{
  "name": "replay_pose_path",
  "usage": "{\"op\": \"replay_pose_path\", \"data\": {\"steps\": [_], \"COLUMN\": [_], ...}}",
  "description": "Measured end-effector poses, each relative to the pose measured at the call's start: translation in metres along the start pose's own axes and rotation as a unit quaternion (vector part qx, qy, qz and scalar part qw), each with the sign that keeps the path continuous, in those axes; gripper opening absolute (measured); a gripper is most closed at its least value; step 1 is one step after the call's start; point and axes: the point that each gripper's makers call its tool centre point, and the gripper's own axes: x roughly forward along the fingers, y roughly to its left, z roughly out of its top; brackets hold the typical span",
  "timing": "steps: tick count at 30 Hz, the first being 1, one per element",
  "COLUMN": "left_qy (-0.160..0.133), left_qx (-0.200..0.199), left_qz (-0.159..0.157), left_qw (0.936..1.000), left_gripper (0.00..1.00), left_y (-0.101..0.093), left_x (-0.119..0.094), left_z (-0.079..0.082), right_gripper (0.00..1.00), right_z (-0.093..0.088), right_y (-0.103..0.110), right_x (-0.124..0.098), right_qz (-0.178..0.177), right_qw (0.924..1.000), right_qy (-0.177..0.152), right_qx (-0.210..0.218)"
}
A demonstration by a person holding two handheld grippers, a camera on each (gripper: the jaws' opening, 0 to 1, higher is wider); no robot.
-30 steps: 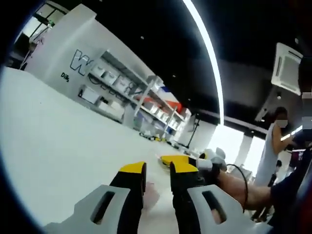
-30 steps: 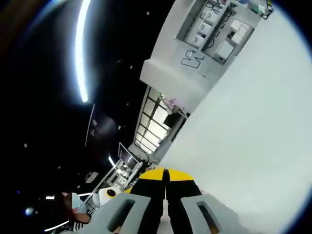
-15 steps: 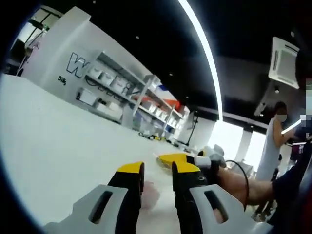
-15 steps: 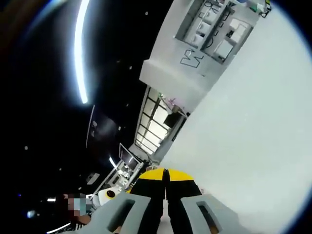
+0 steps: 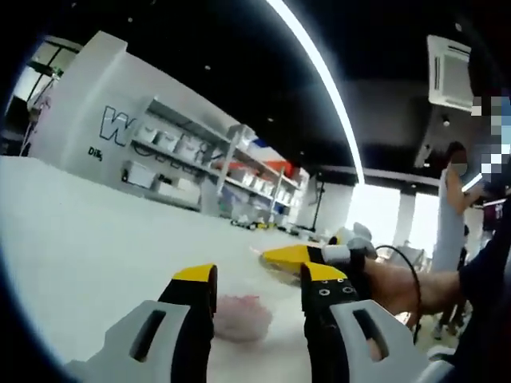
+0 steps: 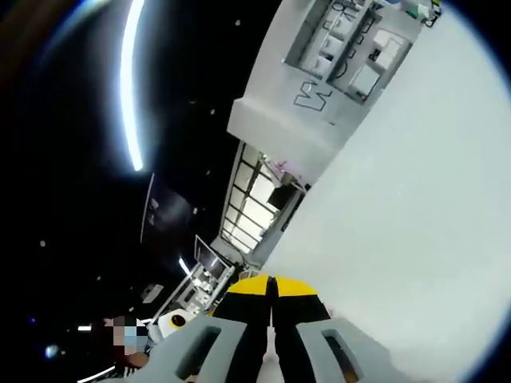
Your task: Open the resealable bag by pulling the two sides of the seal apart until the entire bag opening is separated and visibly accessible.
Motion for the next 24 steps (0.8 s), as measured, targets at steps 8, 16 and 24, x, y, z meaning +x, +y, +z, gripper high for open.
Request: {"op": "replay_pose_path", "data": {"steps": [8,16,24], "left_qy": [0.008,0.008,0.025], "left_qx": [0.030,0.074,0.096], "left_qz": [0.002,0.004,0.011], "left_qw": [0.9995,0.9973,0.9950], "left_gripper": [0.45,0.54,0.59], "left_y": [0.0000,0.0002,0.0043], "left_x": [-0.0004,-0.0028,-0.0047], "left_z": [-0.0031,-0.0014,-0.0068], "right_gripper": [0.00,0.00,0.00], "right_z": [0.0043,0.0010,0.0052], "right_y": [-0.0021,0.0012,-0.0018], "right_x": [0.0031,0.0004,0.0035], "right_qz": [0.002,0.002,0.003], "right_qw": [1.0000,1.0000,1.0000], "right_qy": [0.000,0.000,0.000], "right_qx": [0.003,0.004,0.007]}}
